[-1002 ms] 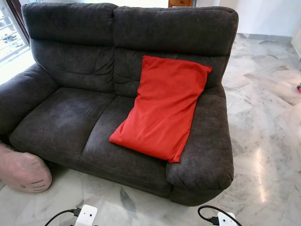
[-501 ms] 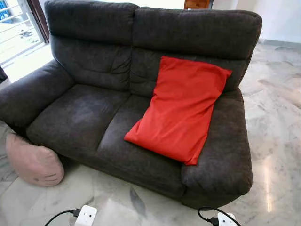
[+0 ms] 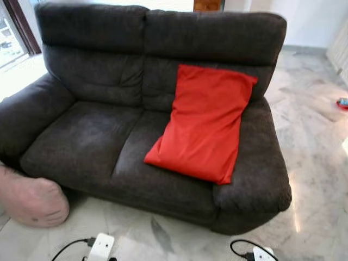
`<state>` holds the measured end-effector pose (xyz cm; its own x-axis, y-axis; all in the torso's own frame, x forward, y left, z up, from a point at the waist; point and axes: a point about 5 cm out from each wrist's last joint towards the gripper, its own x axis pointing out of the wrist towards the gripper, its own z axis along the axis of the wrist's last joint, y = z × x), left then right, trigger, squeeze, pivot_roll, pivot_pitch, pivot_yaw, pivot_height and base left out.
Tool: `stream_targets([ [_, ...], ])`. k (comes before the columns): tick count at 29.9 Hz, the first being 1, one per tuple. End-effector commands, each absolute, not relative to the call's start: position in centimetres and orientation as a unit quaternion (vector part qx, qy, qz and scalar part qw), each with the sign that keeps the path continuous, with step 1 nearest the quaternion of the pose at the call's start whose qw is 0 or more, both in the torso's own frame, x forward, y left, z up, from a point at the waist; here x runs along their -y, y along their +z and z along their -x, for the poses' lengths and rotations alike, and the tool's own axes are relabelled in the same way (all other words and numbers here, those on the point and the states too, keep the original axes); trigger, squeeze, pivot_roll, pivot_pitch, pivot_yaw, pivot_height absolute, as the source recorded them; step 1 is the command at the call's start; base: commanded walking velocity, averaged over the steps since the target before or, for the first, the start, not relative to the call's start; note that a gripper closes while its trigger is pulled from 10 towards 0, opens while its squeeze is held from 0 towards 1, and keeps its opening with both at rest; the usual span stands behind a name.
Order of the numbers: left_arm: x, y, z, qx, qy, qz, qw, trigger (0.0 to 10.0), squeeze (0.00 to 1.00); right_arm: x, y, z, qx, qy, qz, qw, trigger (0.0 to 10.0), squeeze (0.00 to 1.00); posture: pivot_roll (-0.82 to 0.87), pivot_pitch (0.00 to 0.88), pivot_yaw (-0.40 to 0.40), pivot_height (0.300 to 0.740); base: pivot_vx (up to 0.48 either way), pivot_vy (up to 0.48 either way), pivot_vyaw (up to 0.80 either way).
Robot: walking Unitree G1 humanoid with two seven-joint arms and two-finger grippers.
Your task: Move the pillow to the sofa from floor
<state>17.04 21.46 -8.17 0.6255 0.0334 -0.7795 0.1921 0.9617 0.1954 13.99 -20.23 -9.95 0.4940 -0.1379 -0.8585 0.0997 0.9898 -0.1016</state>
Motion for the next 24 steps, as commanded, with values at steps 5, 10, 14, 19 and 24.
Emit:
stream_targets([
  [5, -21.41, -8.3, -16.87, -0.436, -0.043, -0.13, 0.889, 10.0, 0.0, 20.39, -10.03, -13.66, -0.501, -0.067, 0.02, 0.863, 10.0, 0.0, 0.03, 0.05, 0.024, 0.74, 0.0, 0.427, 0.0],
  [10, -21.36, -8.31, -16.85, -0.436, -0.043, -0.128, 0.89, 10.0, 0.0, 20.47, -10.03, -13.62, -0.501, -0.066, 0.021, 0.863, 10.0, 0.0, 0.03, 0.053, 0.023, 0.74, 0.0, 0.413, 0.0],
  [14, -21.41, -8.29, -16.86, -0.435, -0.043, -0.128, 0.89, 10.0, 0.0, 20.46, -10.02, -13.67, -0.5, -0.067, 0.02, 0.863, 10.0, 0.0, 0.03, 0.057, 0.023, 0.74, 0.0, 0.412, 0.0],
  [19, -21.45, -8.29, -16.85, -0.435, -0.043, -0.128, 0.89, 10.0, 0.0, 20.42, -10.0, -13.75, -0.5, -0.067, 0.022, 0.863, 10.0, 0.0, 0.03, 0.059, 0.022, 0.74, 0.0, 0.412, 0.0],
  [24, -21.52, -8.28, -16.84, -0.436, -0.042, -0.128, 0.89, 10.0, 0.0, 20.36, -9.97, -13.87, -0.499, -0.07, 0.021, 0.863, 10.0, 0.0, 0.03, 0.062, 0.022, 0.74, 0.0, 0.414, 0.0],
])
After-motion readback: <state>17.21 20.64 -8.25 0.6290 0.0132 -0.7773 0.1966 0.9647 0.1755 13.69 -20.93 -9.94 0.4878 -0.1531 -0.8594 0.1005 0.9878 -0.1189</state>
